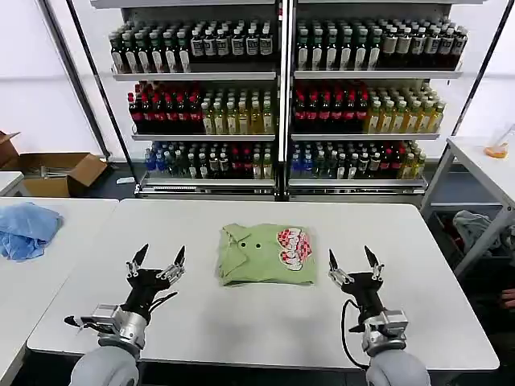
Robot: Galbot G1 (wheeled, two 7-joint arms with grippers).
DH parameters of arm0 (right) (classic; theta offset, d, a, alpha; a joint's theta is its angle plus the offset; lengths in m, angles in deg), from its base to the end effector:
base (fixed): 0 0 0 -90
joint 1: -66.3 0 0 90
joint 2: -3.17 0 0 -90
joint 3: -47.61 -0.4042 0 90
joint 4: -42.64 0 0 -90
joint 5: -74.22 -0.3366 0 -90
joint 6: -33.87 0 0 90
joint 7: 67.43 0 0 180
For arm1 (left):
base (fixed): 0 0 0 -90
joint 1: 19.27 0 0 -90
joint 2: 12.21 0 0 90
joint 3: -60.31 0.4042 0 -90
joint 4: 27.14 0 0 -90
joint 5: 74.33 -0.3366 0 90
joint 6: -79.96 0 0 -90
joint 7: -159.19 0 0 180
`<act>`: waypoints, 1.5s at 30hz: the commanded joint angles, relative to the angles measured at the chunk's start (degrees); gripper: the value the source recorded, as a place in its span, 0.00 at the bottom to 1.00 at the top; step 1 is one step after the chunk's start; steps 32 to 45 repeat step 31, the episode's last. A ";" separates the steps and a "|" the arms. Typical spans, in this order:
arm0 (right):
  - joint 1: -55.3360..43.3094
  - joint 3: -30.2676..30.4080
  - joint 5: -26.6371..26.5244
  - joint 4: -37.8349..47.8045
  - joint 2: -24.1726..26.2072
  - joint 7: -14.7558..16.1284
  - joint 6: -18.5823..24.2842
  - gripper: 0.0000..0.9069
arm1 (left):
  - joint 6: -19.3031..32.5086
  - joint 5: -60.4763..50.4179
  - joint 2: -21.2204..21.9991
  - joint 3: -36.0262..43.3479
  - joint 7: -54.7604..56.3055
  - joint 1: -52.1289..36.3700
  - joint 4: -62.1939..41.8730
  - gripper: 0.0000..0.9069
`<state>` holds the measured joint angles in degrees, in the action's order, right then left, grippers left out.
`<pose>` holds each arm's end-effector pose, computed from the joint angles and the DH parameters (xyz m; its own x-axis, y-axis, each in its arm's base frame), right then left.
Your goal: Fold and organize the clothes.
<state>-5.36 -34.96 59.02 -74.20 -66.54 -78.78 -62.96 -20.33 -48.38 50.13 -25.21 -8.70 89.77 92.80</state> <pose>0.2040 -0.0510 -0.3311 -0.9973 -0.0678 0.0278 -0.0686 0.9971 -0.0315 0.2032 0.0895 -0.3026 -0.9930 0.0900 0.0767 0.0895 0.9959 -0.0097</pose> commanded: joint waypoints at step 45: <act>3.61 -1.82 6.99 -4.37 2.99 4.07 2.11 1.00 | -1.03 -1.93 -3.86 -2.21 -3.45 4.79 3.96 1.00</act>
